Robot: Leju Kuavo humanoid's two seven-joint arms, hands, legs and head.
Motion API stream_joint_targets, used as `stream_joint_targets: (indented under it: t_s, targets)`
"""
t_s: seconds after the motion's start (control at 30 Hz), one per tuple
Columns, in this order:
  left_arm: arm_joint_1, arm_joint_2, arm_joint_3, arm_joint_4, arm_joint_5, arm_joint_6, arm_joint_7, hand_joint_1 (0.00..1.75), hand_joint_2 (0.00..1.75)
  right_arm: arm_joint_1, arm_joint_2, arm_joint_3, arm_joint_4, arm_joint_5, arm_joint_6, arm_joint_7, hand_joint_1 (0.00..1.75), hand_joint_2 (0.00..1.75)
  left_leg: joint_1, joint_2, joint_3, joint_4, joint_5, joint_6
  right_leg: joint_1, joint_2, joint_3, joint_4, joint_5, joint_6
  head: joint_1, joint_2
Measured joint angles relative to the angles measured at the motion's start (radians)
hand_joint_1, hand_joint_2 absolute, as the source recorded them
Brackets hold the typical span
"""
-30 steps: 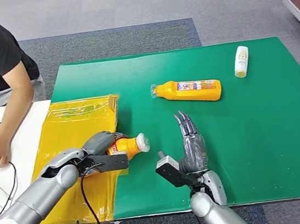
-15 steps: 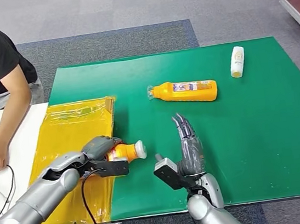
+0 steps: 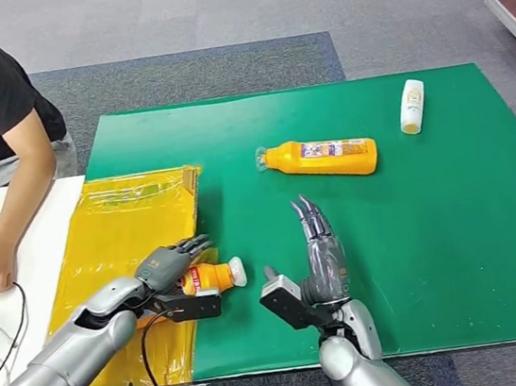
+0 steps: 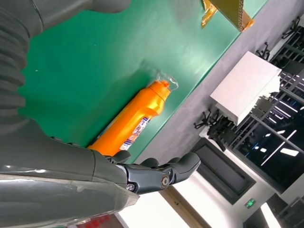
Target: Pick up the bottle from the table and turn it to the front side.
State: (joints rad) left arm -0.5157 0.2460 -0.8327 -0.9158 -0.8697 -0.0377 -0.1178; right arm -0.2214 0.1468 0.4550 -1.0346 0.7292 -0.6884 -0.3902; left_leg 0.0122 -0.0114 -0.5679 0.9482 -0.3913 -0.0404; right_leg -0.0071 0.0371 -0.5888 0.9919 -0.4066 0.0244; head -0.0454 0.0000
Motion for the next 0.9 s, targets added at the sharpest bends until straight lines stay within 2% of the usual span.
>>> stream_joint_targets:
  t_s: [0.23,0.53,0.73,0.9]
  targets:
    - [0.048,0.018,0.009,-0.06,-0.223,0.133,0.032,0.0,0.0,0.004,0.0,0.012,0.0,0.013,0.03,0.003,0.0,1.75,0.0,0.0,-0.001,0.0,0.001,-0.001,0.0,0.0,-0.001,0.0,0.0,0.0,0.0,0.0]
    - [0.075,0.075,0.007,-0.135,-0.455,0.204,0.051,0.0,0.0,0.015,0.0,0.026,-0.011,0.008,0.055,0.006,0.0,1.75,0.0,0.0,-0.003,0.0,0.001,0.0,0.0,0.0,-0.004,0.0,0.0,0.0,0.0,0.0]
    - [0.075,0.116,0.002,-0.151,-0.582,0.245,0.061,0.0,0.0,0.024,0.0,0.027,-0.022,-0.011,0.065,0.0,0.0,1.75,0.0,0.0,-0.004,0.0,0.001,-0.001,0.0,0.0,-0.005,0.0,0.0,0.0,0.0,0.0]
    - [0.075,0.173,-0.007,-0.156,-0.68,0.303,0.087,0.0,0.0,0.041,0.0,0.026,-0.037,-0.029,0.068,-0.008,0.0,1.75,0.001,0.0,-0.005,0.0,0.001,-0.001,0.001,0.0,-0.006,0.0,0.0,0.0,0.0,0.0]
